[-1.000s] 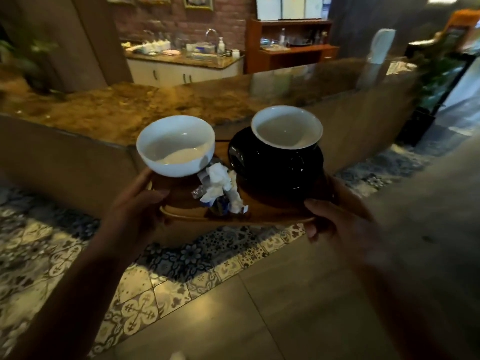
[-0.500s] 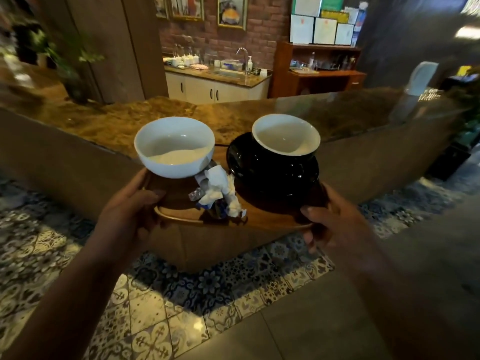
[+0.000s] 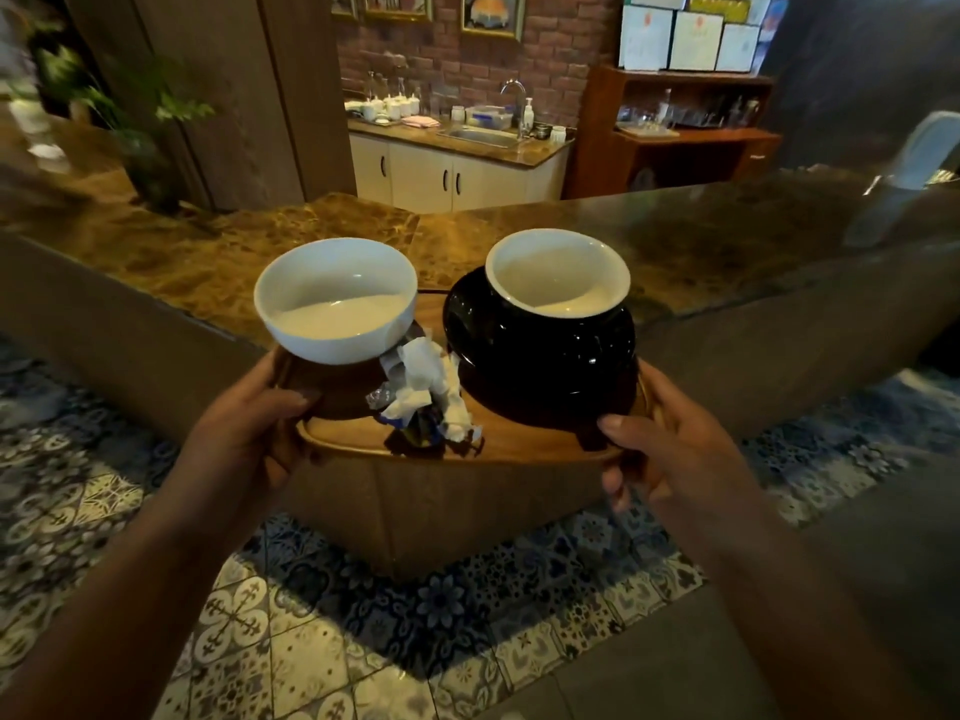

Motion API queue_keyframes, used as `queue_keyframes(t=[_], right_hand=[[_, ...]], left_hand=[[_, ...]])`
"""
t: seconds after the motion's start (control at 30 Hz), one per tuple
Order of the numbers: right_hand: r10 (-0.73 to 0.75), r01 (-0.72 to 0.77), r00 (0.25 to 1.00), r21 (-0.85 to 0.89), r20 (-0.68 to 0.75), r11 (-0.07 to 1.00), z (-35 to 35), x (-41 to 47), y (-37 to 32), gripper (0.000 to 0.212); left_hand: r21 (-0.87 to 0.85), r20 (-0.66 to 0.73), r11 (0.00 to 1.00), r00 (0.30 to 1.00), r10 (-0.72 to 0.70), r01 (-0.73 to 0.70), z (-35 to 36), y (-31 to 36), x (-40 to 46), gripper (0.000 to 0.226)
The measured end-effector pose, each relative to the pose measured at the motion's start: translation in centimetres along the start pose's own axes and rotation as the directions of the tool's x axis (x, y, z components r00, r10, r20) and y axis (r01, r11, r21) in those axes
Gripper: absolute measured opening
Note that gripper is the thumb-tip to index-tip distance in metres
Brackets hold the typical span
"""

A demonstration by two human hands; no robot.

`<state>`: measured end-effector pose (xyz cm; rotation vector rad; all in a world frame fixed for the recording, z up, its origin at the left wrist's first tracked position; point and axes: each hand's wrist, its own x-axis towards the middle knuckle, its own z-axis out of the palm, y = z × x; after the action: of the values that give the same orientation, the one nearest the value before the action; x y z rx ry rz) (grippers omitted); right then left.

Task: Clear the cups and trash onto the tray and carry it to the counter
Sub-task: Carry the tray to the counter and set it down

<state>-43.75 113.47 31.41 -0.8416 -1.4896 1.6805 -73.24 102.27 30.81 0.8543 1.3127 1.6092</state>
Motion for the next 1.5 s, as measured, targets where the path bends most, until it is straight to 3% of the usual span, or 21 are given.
queue_keyframes(t=[0.17, 0.43, 0.67, 0.83, 1.1, 1.33, 1.4, 1.5], right_hand=[[0.029, -0.029, 0.999, 0.009, 0.02, 1.0, -2.6, 7.4, 0.1, 0.054], [0.084, -0.084, 0.993, -0.003, 0.084, 0.996, -5.3, 18.7, -0.4, 0.062], [0.105, -0.102, 0.988, -0.031, 0.117, 0.994, -4.5, 26.9, 0.6, 0.062], [0.113, -0.113, 0.99, -0.011, 0.081, 0.994, -2.3, 32.8, 1.9, 0.071], [0.089, -0.084, 0.995, 0.09, -0.054, 0.992, 3.3, 41.6, 2.9, 0.058], [0.11, -0.11, 0.993, 0.008, -0.043, 0.994, 4.9, 47.4, 4.1, 0.056], [0.127, -0.127, 0.99, 0.0, -0.053, 0.992, 4.8, 48.7, 4.5, 0.055], [0.143, -0.143, 0.988, 0.006, -0.058, 0.99, 4.4, 50.8, 4.9, 0.054]], left_hand=[[-0.003, -0.01, 1.0, 1.0, 0.001, -0.001, 0.2, -1.6, 6.6, 0.053], [-0.074, -0.089, 0.997, 0.996, 0.006, -0.012, 1.7, -2.3, 15.5, 0.065], [-0.07, -0.109, 0.997, 0.994, -0.028, 0.02, -0.4, -2.6, 23.5, 0.046], [-0.106, -0.002, 0.993, 0.999, -0.046, 0.046, -4.7, -2.5, 30.9, 0.056], [-0.079, 0.139, 0.987, 0.982, -0.131, 0.143, -12.5, -1.8, 43.0, 0.075], [-0.079, 0.207, 0.978, 0.963, -0.176, 0.195, -15.7, -2.5, 49.5, 0.081], [-0.06, 0.231, 0.976, 0.954, -0.191, 0.21, -16.2, -2.8, 50.8, 0.092], [-0.052, 0.21, 0.976, 0.958, -0.197, 0.212, -16.5, -3.8, 52.4, 0.08]])
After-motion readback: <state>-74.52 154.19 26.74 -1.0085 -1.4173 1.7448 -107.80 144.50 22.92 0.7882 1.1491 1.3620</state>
